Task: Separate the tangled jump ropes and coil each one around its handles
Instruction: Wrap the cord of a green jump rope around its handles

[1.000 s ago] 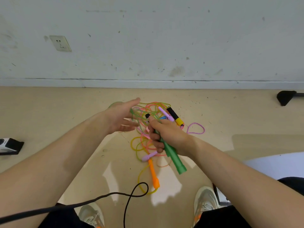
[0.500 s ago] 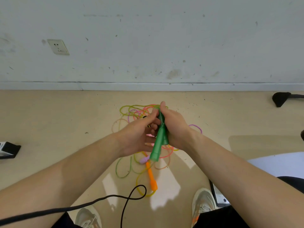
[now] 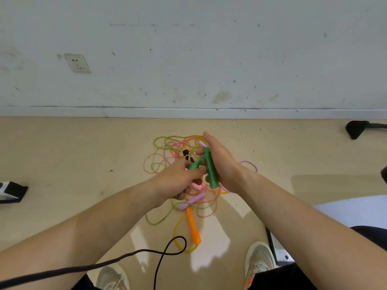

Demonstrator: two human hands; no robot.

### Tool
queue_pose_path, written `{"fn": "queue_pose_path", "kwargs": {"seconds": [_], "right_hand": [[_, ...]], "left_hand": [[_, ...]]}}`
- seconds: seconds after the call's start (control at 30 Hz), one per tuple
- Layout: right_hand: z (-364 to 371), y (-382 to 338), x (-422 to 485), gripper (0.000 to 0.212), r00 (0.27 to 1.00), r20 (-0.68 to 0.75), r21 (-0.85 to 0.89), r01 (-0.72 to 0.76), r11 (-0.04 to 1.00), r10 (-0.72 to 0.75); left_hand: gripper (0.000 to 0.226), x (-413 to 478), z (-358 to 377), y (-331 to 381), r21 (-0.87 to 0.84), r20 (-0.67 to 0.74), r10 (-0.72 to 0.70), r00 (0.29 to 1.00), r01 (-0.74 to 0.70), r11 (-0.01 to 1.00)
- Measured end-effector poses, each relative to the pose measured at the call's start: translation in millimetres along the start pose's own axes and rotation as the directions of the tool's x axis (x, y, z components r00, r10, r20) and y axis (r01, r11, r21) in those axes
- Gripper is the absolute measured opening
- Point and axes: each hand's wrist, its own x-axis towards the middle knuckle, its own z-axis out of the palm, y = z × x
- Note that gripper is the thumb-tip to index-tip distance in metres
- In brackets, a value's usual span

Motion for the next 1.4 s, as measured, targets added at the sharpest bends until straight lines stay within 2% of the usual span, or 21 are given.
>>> {"fn": "queue_pose_path", "kwargs": {"seconds": [0.07, 0.13, 0.3, 0.4, 0.53, 0.7, 0.9, 1.0, 1.07, 1.13, 1.2, 1.33, 1.4], "right_hand": [[-5, 3, 2, 0.044, 0.998, 0.009, -0.090, -0.066, 0.994, 0.067], [-8, 6, 1, 0.039, 0.995, 0.045, -0.092, -0.090, 0.992, 0.094], [-2, 8, -3, 0.026, 0.995, 0.100, 0.117, -0.027, 0.993, 0.016], [-1, 10, 1, 0.028, 0.994, 0.103, 0.135, 0.012, 0.991, -0.027], [-5, 14, 6, 0.023, 0.990, 0.094, 0.037, 0.099, 0.994, -0.102], [-5, 20, 6, 0.018, 0.978, 0.064, 0.135, 0.189, 0.973, -0.199], [-3, 19, 1, 0.026, 0.978, 0.005, 0.167, 0.203, 0.965, -0.207], [-6, 15, -2, 0.029, 0.973, -0.047, 0.022, 0.227, 0.974, -0.226], [-10, 8, 2, 0.022, 0.941, -0.083, -0.153, 0.312, 0.938, -0.327], [-14, 1, 5, 0.020, 0.889, 0.019, -0.281, 0.443, 0.851, -0.457], [-17, -3, 5, 0.026, 0.866, 0.124, -0.330, 0.497, 0.803, -0.485], [-28, -7, 5, 0.044, 0.885, 0.298, -0.292, 0.441, 0.849, -0.358], [-33, -10, 5, 0.041, 0.889, 0.345, -0.255, 0.399, 0.881, -0.303]], "left_hand": [[0.031, 1, -6, 4, -0.080, -0.058, -0.030, 0.998, 0.025, 0.996], [0.032, 2, -13, 8, -0.199, -0.080, -0.055, 0.995, 0.038, 0.979], [0.031, 5, -19, 5, -0.342, -0.100, -0.077, 0.992, 0.038, 0.939], [0.027, 7, -16, 2, -0.309, -0.124, -0.044, 0.991, 0.003, 0.951], [0.024, 8, -14, 0, -0.263, -0.117, 0.016, 0.993, -0.047, 0.964], [0.024, 9, -15, -1, -0.261, -0.053, 0.068, 0.996, -0.079, 0.962], [0.018, 10, -15, -4, -0.213, -0.052, 0.139, 0.989, -0.147, 0.966], [0.019, 11, -22, -2, -0.191, -0.017, 0.142, 0.990, -0.143, 0.971], [0.021, 10, -27, 0, -0.161, 0.023, 0.150, 0.988, -0.145, 0.976], [0.019, 8, -31, 2, -0.142, 0.115, 0.162, 0.980, -0.145, 0.979], [0.018, 5, -32, 3, -0.141, 0.206, 0.164, 0.965, -0.137, 0.980], [0.019, 3, -39, 5, -0.134, 0.295, 0.166, 0.941, -0.132, 0.982], [0.021, 3, -44, 5, -0.117, 0.323, 0.149, 0.935, -0.117, 0.986]]}}
